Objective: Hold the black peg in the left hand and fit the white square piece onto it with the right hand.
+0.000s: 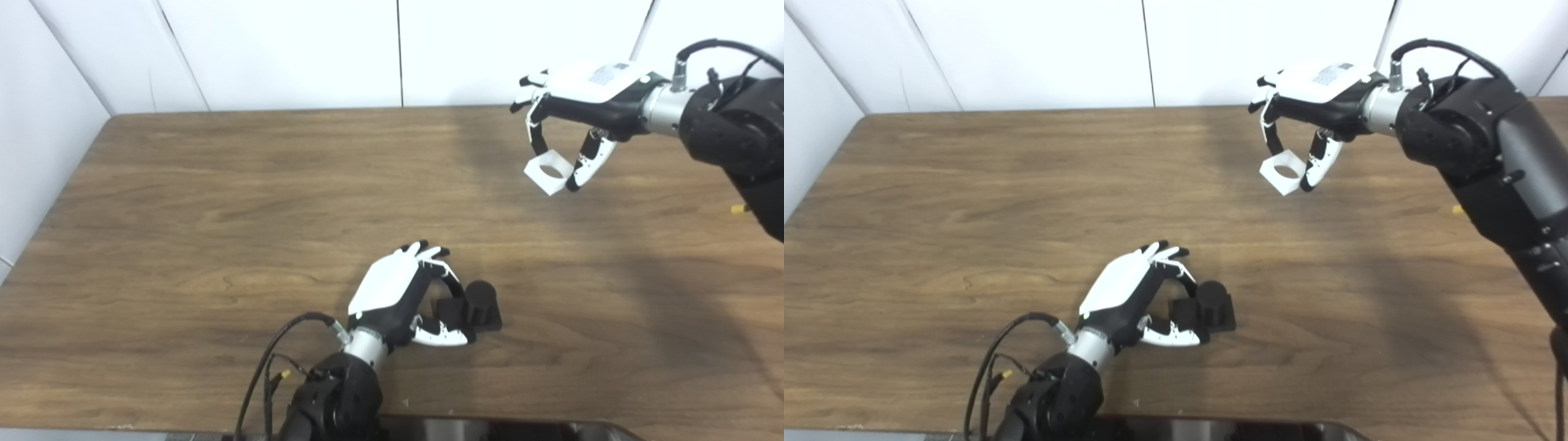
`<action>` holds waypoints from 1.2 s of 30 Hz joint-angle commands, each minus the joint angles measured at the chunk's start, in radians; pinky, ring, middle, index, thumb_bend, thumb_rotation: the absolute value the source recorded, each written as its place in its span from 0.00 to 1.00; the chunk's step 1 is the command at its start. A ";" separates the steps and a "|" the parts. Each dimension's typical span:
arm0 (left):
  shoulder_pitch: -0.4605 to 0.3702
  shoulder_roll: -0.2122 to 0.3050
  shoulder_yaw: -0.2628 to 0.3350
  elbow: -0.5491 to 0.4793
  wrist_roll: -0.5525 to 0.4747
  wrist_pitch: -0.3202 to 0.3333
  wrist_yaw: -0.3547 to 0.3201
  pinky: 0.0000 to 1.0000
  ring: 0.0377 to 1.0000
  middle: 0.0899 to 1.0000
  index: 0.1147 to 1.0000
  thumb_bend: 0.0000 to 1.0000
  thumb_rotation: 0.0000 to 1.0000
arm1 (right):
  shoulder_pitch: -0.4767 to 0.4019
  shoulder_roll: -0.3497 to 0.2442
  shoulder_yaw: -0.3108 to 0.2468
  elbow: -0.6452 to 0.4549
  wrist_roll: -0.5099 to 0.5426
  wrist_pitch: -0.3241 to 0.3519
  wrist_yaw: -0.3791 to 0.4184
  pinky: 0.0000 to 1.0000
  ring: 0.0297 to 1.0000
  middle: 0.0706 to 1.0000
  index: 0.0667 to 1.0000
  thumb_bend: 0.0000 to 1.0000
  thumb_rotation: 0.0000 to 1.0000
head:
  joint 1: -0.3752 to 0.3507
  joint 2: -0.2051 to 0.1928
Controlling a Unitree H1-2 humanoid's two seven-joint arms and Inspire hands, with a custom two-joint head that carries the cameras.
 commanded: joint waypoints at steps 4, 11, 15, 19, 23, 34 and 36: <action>0.010 0.026 0.025 0.014 0.031 0.045 -0.045 1.00 1.00 0.91 0.42 0.52 0.07 | -0.028 -0.016 -0.054 -0.115 0.052 0.043 0.049 1.00 1.00 0.88 0.45 0.52 0.14 | -0.007 0.002; 0.012 0.044 0.036 0.006 0.020 0.037 -0.043 1.00 1.00 0.91 0.42 0.52 0.07 | -0.002 -0.010 -0.074 -0.216 0.089 0.060 0.079 1.00 1.00 0.87 0.45 0.52 0.14 | -0.005 -0.009; 0.012 0.055 0.035 0.001 0.027 0.039 -0.049 1.00 1.00 0.91 0.42 0.52 0.08 | 0.005 -0.006 -0.071 -0.283 0.080 0.098 0.115 1.00 1.00 0.88 0.45 0.53 0.14 | -0.014 -0.015; 0.008 0.063 0.036 0.006 0.038 0.035 -0.050 1.00 1.00 0.90 0.42 0.52 0.07 | 0.013 -0.003 -0.073 -0.344 0.098 0.130 0.147 0.99 1.00 0.88 0.45 0.52 0.14 | -0.023 -0.021; 0.006 0.064 0.044 0.014 0.035 0.034 -0.037 1.00 1.00 0.90 0.42 0.52 0.07 | 0.022 0.002 -0.069 -0.403 0.114 0.156 0.173 0.98 1.00 0.88 0.45 0.53 0.14 | -0.030 -0.030; 0.001 0.069 0.082 0.017 -0.010 0.030 -0.033 1.00 1.00 0.91 0.43 0.52 0.07 | 0.053 0.061 -0.035 -0.433 0.065 0.142 0.176 0.97 1.00 0.90 0.45 0.53 0.14 | -0.045 -0.047; 0.001 0.072 0.086 0.015 -0.016 0.030 -0.036 1.00 1.00 0.91 0.43 0.52 0.07 | 0.063 0.079 -0.026 -0.426 0.047 0.134 0.168 0.98 1.00 0.91 0.45 0.53 0.14 | -0.046 -0.049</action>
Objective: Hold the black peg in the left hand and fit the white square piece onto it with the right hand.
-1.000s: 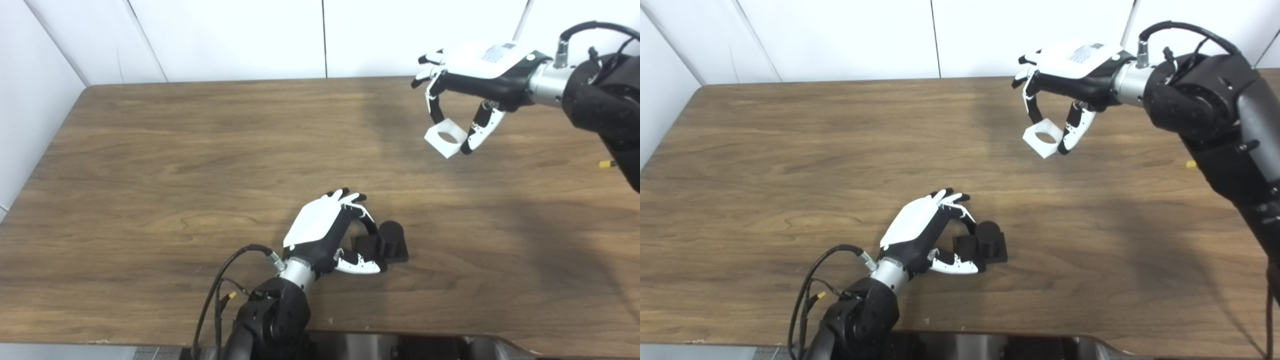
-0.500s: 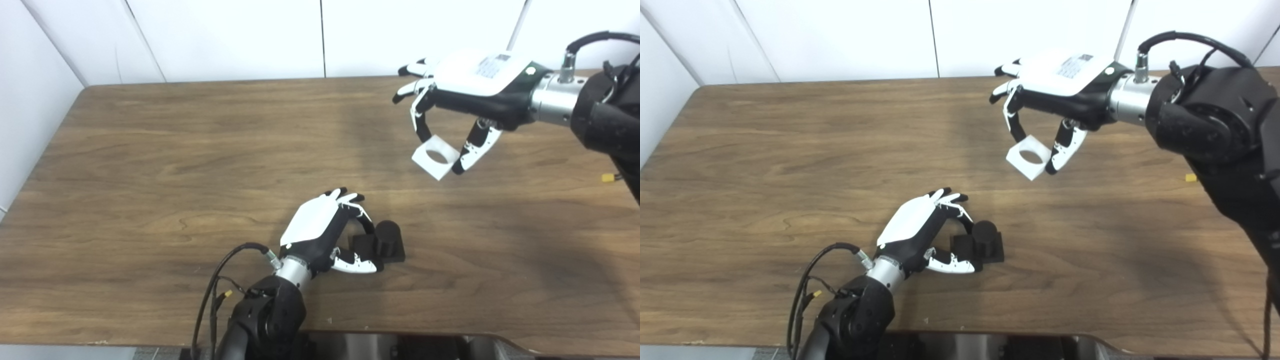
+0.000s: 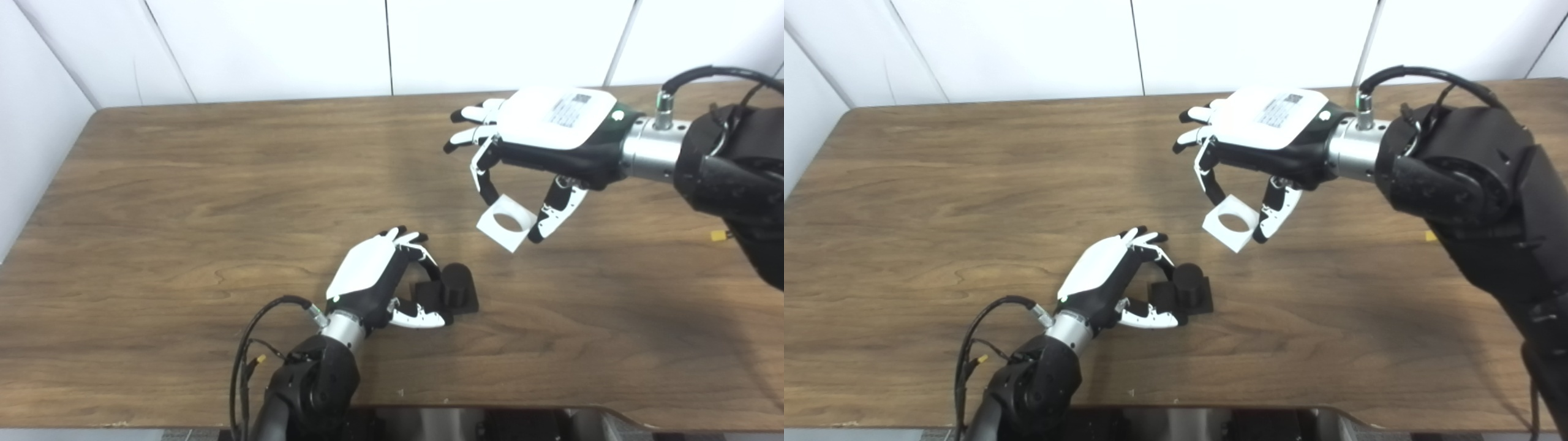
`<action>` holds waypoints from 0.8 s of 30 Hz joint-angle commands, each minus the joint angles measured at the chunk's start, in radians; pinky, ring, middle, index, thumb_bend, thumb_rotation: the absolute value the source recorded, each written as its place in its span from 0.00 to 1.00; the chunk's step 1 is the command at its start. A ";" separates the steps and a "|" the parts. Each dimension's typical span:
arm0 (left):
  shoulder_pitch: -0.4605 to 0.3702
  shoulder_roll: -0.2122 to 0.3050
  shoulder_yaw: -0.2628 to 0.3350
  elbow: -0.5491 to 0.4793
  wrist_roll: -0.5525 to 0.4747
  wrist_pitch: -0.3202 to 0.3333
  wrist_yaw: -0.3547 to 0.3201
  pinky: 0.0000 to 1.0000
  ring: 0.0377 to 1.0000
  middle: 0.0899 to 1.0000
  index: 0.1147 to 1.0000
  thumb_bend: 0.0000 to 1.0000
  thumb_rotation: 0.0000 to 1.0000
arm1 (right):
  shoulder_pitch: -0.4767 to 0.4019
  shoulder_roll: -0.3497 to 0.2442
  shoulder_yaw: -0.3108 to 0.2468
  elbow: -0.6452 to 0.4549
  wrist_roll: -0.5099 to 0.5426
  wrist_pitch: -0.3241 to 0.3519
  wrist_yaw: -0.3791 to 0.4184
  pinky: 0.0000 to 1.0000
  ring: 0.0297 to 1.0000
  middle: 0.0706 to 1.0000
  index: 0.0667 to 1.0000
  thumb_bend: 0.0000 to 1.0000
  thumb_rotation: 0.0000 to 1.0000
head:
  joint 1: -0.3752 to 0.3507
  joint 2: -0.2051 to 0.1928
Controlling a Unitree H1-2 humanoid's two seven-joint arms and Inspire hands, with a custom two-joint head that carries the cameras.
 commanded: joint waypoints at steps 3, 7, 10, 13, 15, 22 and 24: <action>0.013 0.033 0.027 0.025 0.017 0.038 -0.008 1.00 1.00 0.91 0.43 0.52 0.07 | -0.009 0.036 0.004 -0.010 -0.029 -0.016 -0.035 0.98 1.00 0.90 0.45 0.53 0.14 | 0.001 0.001; 0.015 0.035 0.029 0.025 0.010 0.036 -0.007 1.00 1.00 0.91 0.43 0.52 0.07 | 0.004 0.059 0.008 -0.002 -0.035 -0.026 -0.039 0.98 1.00 0.90 0.45 0.52 0.14 | 0.000 -0.002; 0.016 0.037 0.031 0.029 -0.002 0.030 0.000 1.00 1.00 0.91 0.43 0.52 0.07 | 0.012 0.069 0.015 -0.003 -0.040 -0.034 -0.031 0.98 1.00 0.91 0.45 0.53 0.14 | 0.000 -0.002; 0.016 0.036 0.029 0.030 -0.001 0.032 0.002 1.00 1.00 0.92 0.43 0.52 0.07 | 0.020 0.074 0.021 -0.012 -0.035 -0.026 -0.020 1.00 1.00 0.92 0.45 0.53 0.14 | 0.000 -0.004; 0.016 0.035 0.028 0.031 0.000 0.034 0.003 1.00 1.00 0.92 0.43 0.52 0.07 | 0.024 0.079 0.028 -0.017 -0.036 -0.020 -0.013 1.00 1.00 0.93 0.45 0.52 0.14 | 0.000 -0.004; 0.016 0.030 0.021 0.034 0.005 0.035 0.013 1.00 1.00 0.91 0.43 0.52 0.07 | 0.044 0.104 0.067 -0.009 -0.059 -0.016 0.001 1.00 1.00 0.93 0.45 0.53 0.14 | 0.002 -0.006; 0.015 0.027 0.019 0.033 0.006 0.037 0.013 1.00 1.00 0.91 0.43 0.52 0.07 | 0.051 0.109 0.073 -0.004 -0.071 -0.018 -0.003 1.00 1.00 0.93 0.45 0.53 0.14 | 0.005 -0.004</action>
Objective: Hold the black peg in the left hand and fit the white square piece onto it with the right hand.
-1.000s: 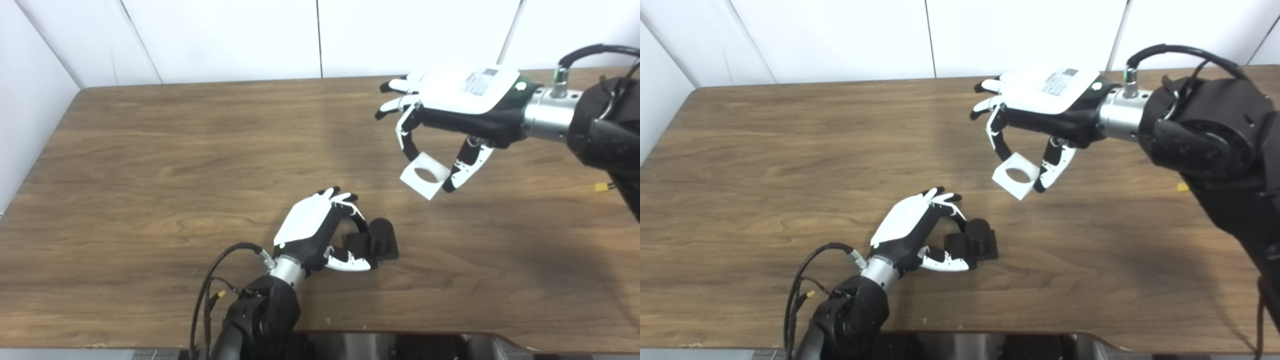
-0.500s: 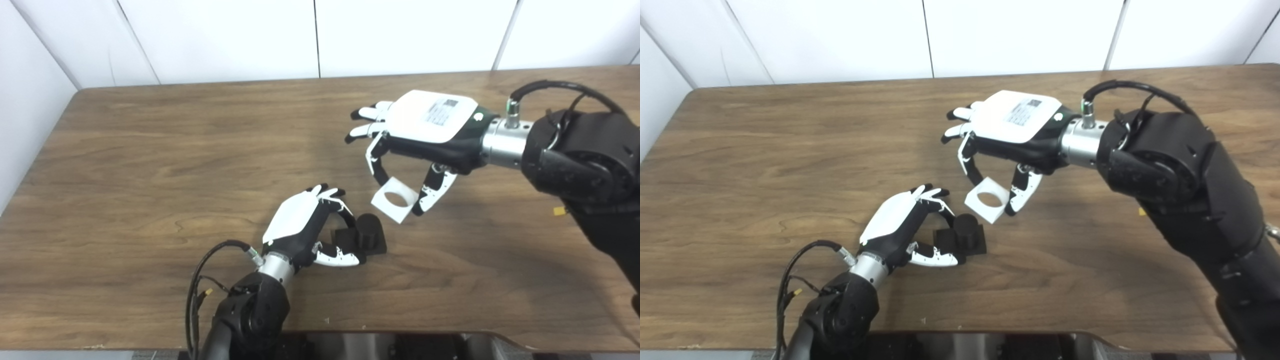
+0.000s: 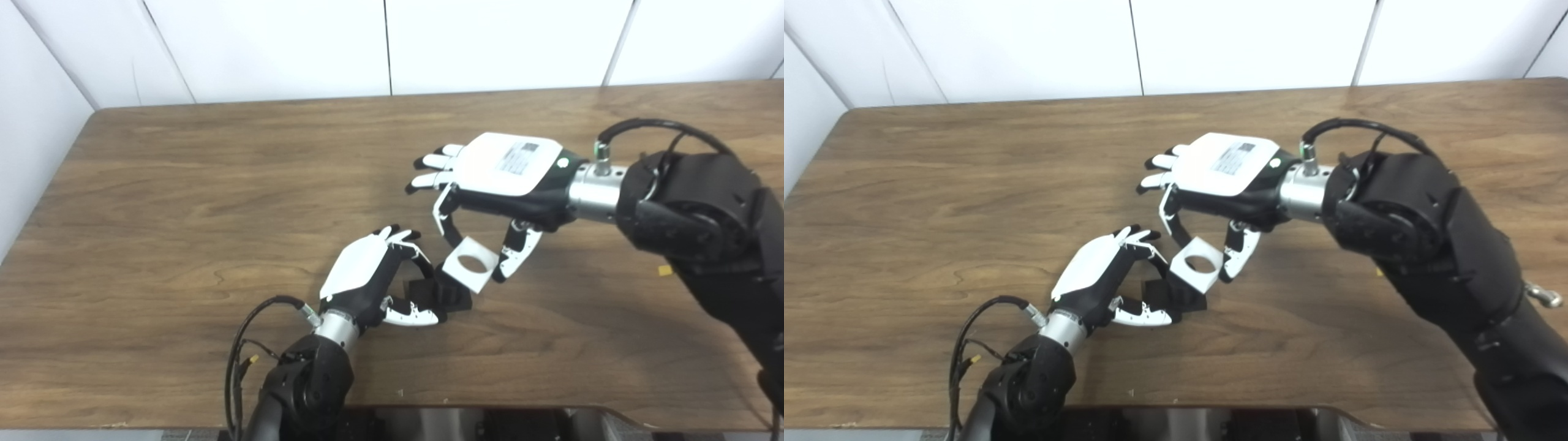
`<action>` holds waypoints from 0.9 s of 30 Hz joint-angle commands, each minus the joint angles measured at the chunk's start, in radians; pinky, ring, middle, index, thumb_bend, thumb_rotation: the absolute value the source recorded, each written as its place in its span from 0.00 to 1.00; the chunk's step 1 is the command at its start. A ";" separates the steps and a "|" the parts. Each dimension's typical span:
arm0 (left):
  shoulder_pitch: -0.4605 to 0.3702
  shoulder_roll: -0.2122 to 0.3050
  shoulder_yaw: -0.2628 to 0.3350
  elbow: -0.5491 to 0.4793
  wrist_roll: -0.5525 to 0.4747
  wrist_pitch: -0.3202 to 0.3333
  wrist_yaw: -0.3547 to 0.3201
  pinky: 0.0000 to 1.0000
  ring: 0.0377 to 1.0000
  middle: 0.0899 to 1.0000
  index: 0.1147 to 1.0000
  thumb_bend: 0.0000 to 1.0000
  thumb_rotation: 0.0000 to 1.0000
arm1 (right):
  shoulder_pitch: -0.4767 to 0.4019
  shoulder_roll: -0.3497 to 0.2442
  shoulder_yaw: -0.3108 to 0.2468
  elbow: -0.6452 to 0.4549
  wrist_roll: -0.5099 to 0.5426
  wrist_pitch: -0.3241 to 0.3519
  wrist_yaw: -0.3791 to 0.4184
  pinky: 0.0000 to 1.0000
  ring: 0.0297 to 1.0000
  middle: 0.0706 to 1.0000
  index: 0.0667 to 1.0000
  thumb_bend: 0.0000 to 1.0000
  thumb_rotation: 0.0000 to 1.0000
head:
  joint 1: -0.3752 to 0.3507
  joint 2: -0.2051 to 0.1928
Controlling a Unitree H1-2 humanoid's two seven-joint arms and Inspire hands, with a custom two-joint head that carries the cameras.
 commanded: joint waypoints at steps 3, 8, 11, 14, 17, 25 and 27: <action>0.010 0.021 0.006 0.032 0.039 0.039 -0.008 1.00 1.00 0.91 0.43 0.52 0.07 | -0.013 0.006 -0.005 0.007 -0.020 -0.009 -0.015 1.00 1.00 0.93 0.45 0.53 0.14 | 0.001 -0.001; 0.008 0.014 0.007 0.034 0.037 0.041 0.000 1.00 1.00 0.90 0.43 0.52 0.07 | -0.008 0.010 -0.005 0.021 -0.030 -0.025 -0.024 1.00 1.00 0.94 0.45 0.53 0.14 | -0.001 -0.005; 0.007 0.009 0.009 0.035 0.033 0.041 0.003 1.00 1.00 0.91 0.42 0.52 0.07 | -0.010 0.013 -0.005 0.025 -0.033 -0.025 -0.024 1.00 1.00 0.94 0.45 0.53 0.14 | 0.001 -0.006; 0.008 0.006 0.007 0.035 0.033 0.040 0.005 1.00 1.00 0.91 0.42 0.52 0.07 | -0.012 0.017 -0.007 0.030 -0.032 -0.022 -0.025 1.00 1.00 0.94 0.45 0.53 0.14 | 0.000 -0.007; 0.008 0.003 0.007 0.035 0.032 0.042 0.003 1.00 1.00 0.91 0.42 0.52 0.07 | -0.013 0.019 -0.008 0.038 -0.031 -0.026 -0.030 1.00 1.00 0.94 0.45 0.53 0.14 | 0.000 -0.011; 0.009 0.006 0.002 0.038 0.037 0.040 0.003 1.00 1.00 0.91 0.43 0.52 0.07 | -0.019 0.029 -0.007 0.059 -0.031 -0.042 -0.044 1.00 1.00 0.94 0.45 0.53 0.14 | 0.002 -0.013; 0.010 0.006 0.004 0.037 0.034 0.041 0.002 1.00 1.00 0.91 0.43 0.52 0.07 | -0.020 0.033 -0.004 0.065 -0.035 -0.048 -0.049 1.00 1.00 0.93 0.45 0.53 0.14 | 0.001 -0.013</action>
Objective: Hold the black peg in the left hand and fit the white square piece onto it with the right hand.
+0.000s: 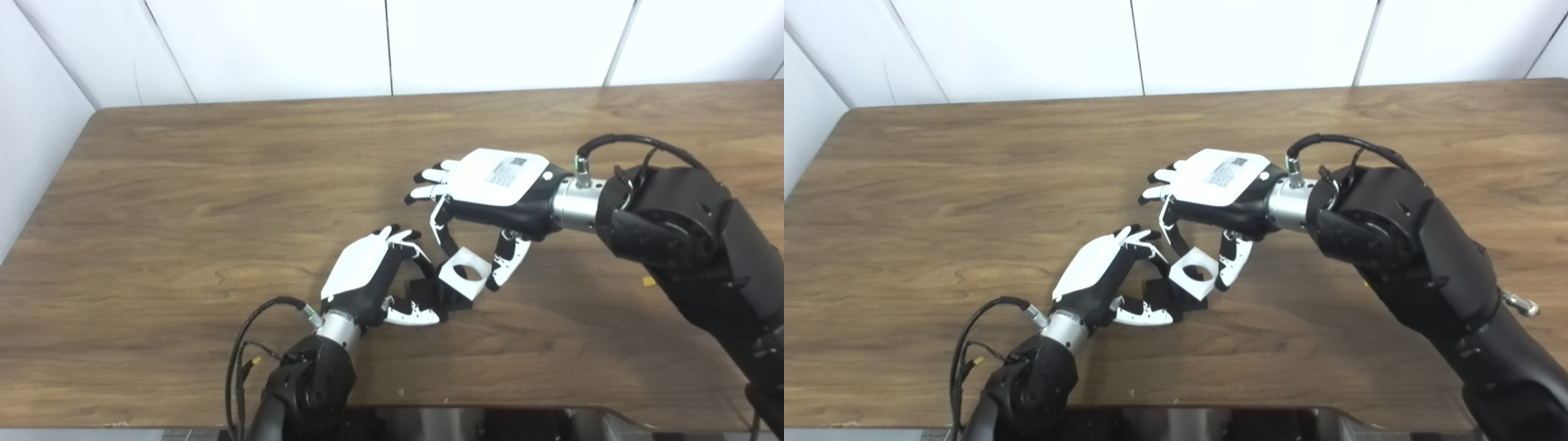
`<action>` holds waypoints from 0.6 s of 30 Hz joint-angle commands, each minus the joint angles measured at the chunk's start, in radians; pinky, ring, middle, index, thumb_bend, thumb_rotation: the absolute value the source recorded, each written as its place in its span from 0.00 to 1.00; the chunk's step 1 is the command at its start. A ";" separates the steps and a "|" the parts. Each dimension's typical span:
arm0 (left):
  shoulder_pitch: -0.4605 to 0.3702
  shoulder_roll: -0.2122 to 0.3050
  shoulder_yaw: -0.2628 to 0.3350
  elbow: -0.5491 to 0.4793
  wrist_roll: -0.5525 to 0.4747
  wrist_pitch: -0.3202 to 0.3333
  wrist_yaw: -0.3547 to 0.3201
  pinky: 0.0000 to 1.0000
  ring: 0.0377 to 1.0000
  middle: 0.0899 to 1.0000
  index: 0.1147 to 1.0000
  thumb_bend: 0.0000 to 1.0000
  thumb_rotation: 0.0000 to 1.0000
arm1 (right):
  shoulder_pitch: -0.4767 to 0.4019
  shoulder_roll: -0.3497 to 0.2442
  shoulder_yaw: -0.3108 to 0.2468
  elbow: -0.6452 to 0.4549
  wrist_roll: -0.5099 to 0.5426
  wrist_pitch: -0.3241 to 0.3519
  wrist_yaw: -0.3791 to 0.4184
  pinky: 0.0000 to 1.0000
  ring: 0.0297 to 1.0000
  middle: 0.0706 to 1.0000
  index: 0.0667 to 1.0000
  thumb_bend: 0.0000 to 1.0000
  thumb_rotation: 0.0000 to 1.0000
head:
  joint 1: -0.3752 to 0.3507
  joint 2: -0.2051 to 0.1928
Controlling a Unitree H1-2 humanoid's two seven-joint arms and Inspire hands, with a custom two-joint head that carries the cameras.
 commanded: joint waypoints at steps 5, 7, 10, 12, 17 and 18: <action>0.008 0.013 0.007 0.033 0.027 0.039 -0.004 1.00 1.00 0.91 0.43 0.52 0.07 | -0.047 0.023 0.000 0.007 -0.012 -0.038 -0.032 1.00 1.00 0.94 0.46 0.53 0.14 | 0.002 -0.001; 0.008 0.013 0.007 0.034 0.029 0.038 -0.003 1.00 1.00 0.91 0.43 0.52 0.07 | -0.049 0.027 0.006 0.012 -0.017 -0.044 -0.029 1.00 1.00 0.94 0.46 0.53 0.14 | 0.003 0.000; 0.008 0.013 0.006 0.035 0.028 0.032 0.007 1.00 1.00 0.90 0.42 0.52 0.07 | -0.053 0.036 0.016 0.024 -0.021 -0.056 -0.033 1.00 1.00 0.94 0.45 0.53 0.14 | 0.003 -0.002; 0.008 0.013 0.006 0.034 0.026 0.032 0.007 1.00 1.00 0.90 0.42 0.52 0.07 | -0.055 0.041 0.020 0.031 -0.026 -0.061 -0.037 1.00 1.00 0.94 0.45 0.53 0.14 | 0.003 -0.002; 0.006 0.013 0.004 0.033 0.026 0.034 0.005 1.00 1.00 0.91 0.42 0.52 0.07 | -0.054 0.056 0.022 0.046 -0.034 -0.072 -0.053 1.00 1.00 0.94 0.45 0.53 0.14 | 0.002 -0.002; 0.006 0.011 0.004 0.033 0.026 0.035 0.004 1.00 1.00 0.91 0.42 0.52 0.07 | -0.054 0.059 0.023 0.048 -0.038 -0.074 -0.054 1.00 1.00 0.94 0.45 0.53 0.14 | 0.003 -0.001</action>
